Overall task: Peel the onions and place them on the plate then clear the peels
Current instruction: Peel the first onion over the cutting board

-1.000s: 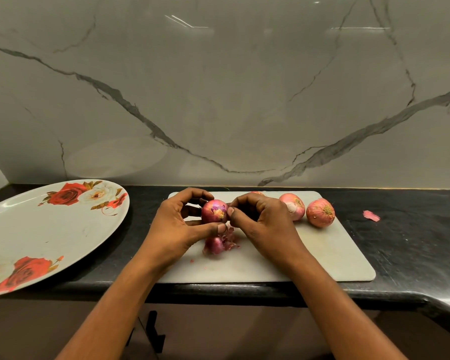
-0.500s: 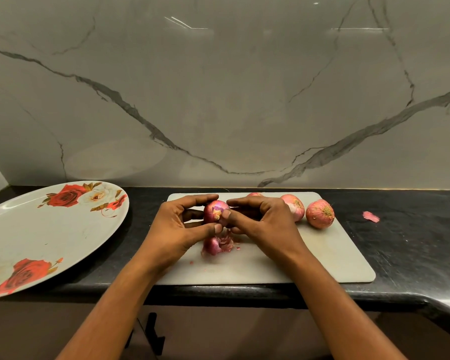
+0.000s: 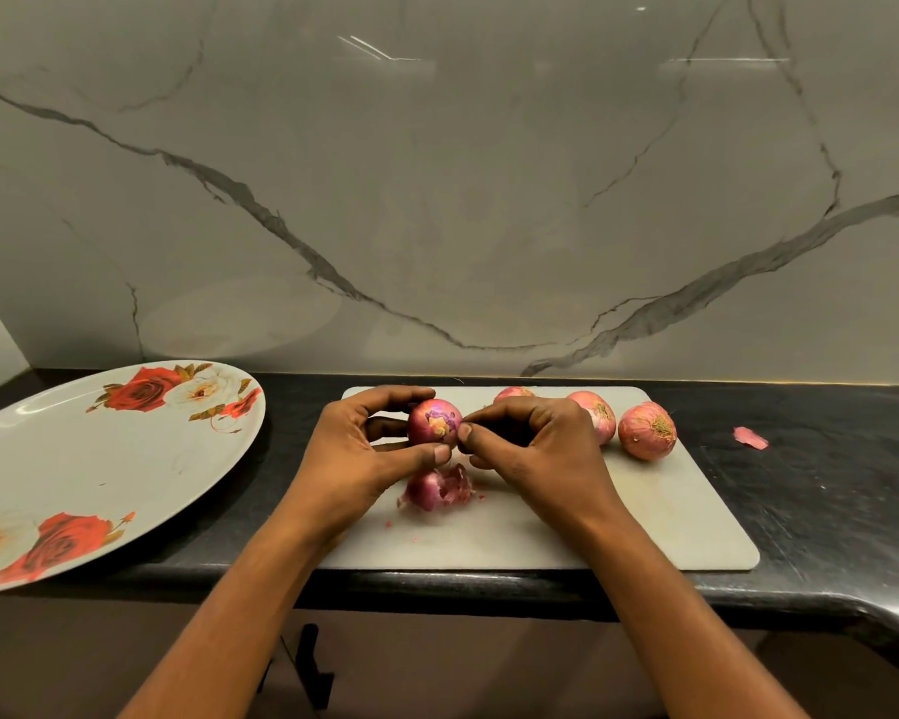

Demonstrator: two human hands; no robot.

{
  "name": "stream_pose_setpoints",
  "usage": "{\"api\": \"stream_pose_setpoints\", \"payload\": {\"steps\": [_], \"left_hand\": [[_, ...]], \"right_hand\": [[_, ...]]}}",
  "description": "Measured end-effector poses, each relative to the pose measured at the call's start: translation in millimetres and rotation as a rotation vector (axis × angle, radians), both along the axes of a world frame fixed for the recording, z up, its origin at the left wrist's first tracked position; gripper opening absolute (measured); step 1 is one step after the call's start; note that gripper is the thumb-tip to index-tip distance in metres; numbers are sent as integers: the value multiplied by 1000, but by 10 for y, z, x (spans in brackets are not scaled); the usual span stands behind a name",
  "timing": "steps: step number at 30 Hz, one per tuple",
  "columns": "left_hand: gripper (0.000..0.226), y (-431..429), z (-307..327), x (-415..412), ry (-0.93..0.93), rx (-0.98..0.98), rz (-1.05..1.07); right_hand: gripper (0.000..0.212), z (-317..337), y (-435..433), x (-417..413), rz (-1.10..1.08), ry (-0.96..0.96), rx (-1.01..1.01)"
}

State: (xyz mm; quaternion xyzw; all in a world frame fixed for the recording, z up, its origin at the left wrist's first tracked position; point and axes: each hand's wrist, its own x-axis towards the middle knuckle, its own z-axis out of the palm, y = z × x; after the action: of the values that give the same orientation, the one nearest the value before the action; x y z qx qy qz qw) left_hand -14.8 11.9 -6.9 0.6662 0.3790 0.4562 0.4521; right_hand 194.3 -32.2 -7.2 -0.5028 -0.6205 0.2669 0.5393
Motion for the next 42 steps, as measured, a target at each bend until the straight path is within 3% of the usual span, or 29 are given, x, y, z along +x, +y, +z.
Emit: {"api": "stream_pose_setpoints", "payload": {"steps": [13, 18, 33, 42], "left_hand": [[59, -22, 13, 10, 37, 33, 27], [58, -26, 8, 5, 27, 15, 11], [62, -28, 17, -34, -72, -32, -41], [57, -15, 36, -40, -181, -66, -52]], "right_hand": [[7, 17, 5, -29, -61, -184, 59], [16, 15, 21, -29, -68, -161, 33], [11, 4, 33, 1, -114, 60, -80], [12, 42, 5, -11, -175, 89, -104]]}}
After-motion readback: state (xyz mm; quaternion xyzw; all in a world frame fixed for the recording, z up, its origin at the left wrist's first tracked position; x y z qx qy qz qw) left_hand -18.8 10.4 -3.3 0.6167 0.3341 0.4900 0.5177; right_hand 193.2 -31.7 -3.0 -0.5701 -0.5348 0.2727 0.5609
